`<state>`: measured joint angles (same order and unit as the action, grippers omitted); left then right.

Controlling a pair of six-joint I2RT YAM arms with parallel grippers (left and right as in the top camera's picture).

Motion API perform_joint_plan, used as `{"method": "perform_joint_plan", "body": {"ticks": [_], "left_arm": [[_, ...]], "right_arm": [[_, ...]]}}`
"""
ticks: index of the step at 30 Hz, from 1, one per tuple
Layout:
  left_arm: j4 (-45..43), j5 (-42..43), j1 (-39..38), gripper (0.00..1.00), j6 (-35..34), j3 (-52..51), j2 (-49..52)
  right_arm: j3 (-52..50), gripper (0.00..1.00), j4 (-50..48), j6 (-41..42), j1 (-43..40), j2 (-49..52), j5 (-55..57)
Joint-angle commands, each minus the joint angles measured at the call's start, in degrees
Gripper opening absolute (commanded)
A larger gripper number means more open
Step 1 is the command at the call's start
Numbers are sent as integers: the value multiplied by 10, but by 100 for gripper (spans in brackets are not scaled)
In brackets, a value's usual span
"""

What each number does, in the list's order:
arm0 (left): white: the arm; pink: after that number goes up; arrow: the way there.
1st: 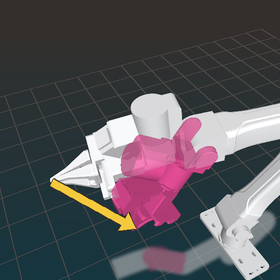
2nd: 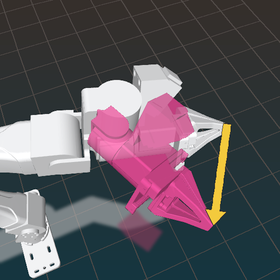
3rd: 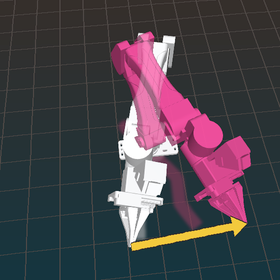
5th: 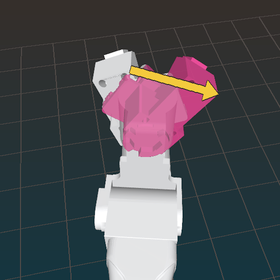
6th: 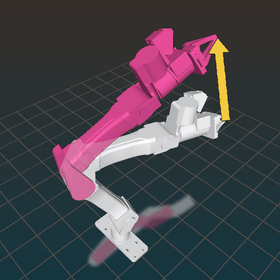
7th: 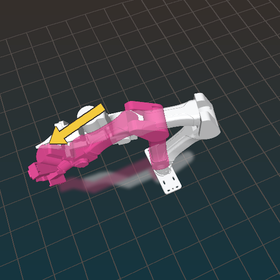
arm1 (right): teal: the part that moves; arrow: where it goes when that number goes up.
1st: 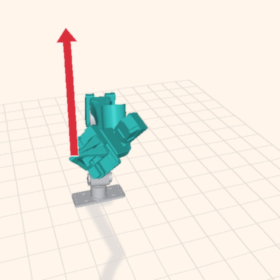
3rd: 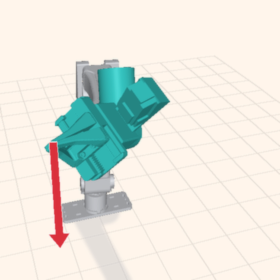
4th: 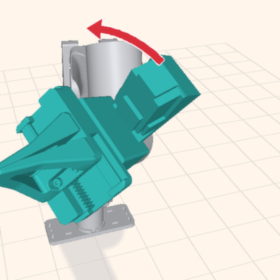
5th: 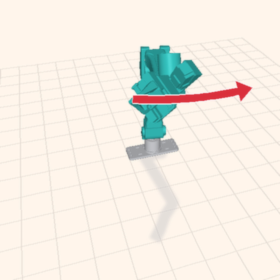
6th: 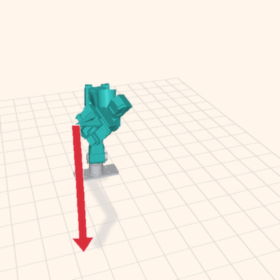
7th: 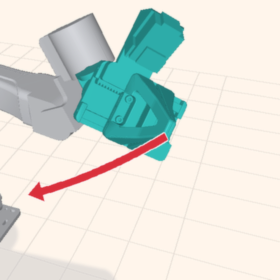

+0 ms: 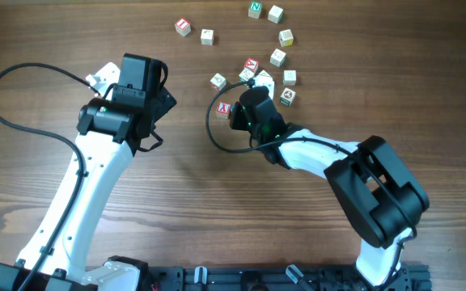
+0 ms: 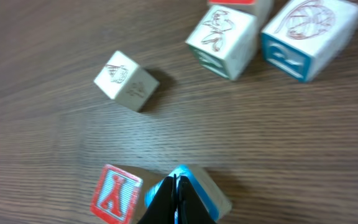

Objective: Form a circle

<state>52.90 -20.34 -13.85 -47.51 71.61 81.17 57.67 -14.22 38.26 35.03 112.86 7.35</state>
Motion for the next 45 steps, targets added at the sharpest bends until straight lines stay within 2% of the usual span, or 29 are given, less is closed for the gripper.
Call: {"method": "perform_joint_plan", "body": {"ticks": [1,12,18,29,39,45], "left_arm": [[-1,-12,2,100,-5,2,4],[-1,-12,2,100,-5,2,4],[-1,-12,2,100,-5,2,4],[-1,-12,2,100,-5,2,4],[-1,-12,2,100,-5,2,4],[-1,-12,2,100,-5,2,4]], "right_arm": [[-4,5,25,-11,-5,-18,30],[-1,5,55,-42,-4,-109,27],[-1,5,33,-67,-4,-78,-30],[-1,4,-24,-51,-4,11,-86],[-1,5,-52,-55,-4,38,-83],[-1,5,-77,-88,-5,39,-87]]}}
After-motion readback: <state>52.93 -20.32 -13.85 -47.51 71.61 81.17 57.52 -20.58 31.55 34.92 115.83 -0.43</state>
